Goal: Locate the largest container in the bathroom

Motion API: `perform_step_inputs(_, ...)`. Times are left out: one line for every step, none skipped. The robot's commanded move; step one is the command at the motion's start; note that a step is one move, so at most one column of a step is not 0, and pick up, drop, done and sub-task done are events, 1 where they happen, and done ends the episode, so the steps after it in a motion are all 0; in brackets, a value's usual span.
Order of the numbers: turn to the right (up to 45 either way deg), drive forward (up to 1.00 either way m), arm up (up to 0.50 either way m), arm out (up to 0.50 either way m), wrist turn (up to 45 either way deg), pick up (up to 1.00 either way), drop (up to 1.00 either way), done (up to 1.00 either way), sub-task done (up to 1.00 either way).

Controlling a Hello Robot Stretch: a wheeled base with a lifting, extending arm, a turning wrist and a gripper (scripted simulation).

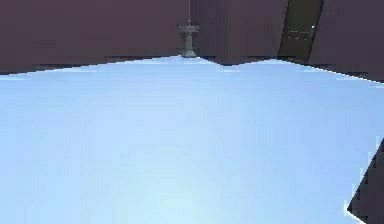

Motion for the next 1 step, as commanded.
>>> perform_step_inputs(-42.0,0.0,0.0,0.0,0.0,0.0,0.0,0.0,0.0)
